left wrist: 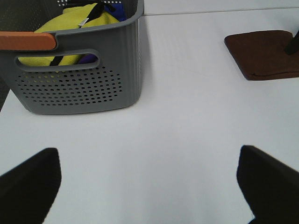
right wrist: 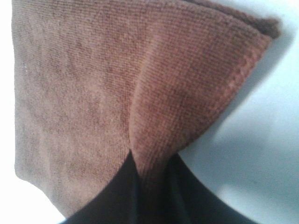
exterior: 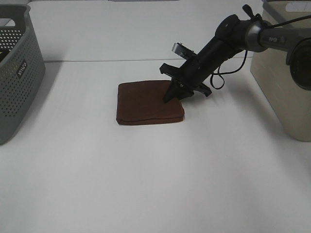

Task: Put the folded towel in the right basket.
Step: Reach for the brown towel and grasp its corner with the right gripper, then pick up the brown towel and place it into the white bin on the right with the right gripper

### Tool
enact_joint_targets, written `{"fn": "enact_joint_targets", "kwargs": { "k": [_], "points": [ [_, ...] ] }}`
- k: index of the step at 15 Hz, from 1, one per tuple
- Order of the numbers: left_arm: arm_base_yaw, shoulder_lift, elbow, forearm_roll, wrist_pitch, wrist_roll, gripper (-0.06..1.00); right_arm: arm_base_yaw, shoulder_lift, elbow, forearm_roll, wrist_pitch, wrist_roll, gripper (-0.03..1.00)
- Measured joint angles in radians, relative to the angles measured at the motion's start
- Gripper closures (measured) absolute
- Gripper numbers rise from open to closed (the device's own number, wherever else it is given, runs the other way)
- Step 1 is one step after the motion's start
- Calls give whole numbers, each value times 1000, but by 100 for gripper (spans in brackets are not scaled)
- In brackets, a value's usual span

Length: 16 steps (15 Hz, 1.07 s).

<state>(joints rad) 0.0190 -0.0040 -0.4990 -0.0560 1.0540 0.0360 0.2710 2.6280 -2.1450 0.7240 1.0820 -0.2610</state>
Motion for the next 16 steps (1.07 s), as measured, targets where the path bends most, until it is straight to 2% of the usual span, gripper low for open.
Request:
{"fn": "enact_joint_targets", "kwargs": {
  "k": [6,10,16],
  "points": [
    [0,0,0,0,0,0,-3,0,-125,6,-48,0,-22,87],
    [0,0,0,0,0,0,-3,0,-330,6,-199,21,-23,87],
    [0,0,0,0,0,0,-3,0,-542,6,-367,98,21,87]
  ]
}}
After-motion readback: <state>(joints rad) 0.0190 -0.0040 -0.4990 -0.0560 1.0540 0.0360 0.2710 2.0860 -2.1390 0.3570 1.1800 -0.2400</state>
